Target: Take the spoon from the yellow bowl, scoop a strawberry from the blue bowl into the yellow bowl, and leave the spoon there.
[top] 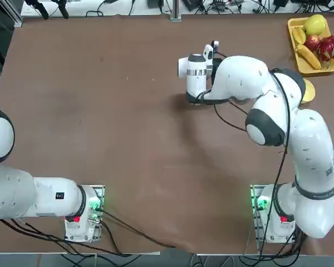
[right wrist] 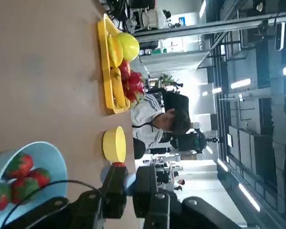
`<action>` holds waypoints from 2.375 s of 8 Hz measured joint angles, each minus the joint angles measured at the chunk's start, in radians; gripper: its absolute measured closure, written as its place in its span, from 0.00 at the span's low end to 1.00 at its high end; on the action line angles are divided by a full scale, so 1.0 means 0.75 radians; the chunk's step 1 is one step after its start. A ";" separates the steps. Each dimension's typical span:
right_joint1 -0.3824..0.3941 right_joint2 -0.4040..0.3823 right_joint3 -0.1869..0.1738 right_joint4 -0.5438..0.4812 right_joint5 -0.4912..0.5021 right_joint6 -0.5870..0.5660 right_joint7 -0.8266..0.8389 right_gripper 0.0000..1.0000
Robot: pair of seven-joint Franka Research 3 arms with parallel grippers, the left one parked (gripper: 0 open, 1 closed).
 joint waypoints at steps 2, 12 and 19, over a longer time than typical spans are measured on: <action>-0.058 -0.046 -0.002 -0.034 0.000 -0.003 -0.010 0.88; -0.382 -0.316 -0.007 -0.458 -0.156 0.209 -0.020 0.88; -0.633 -0.333 -0.007 -0.578 -0.287 0.433 -0.090 0.88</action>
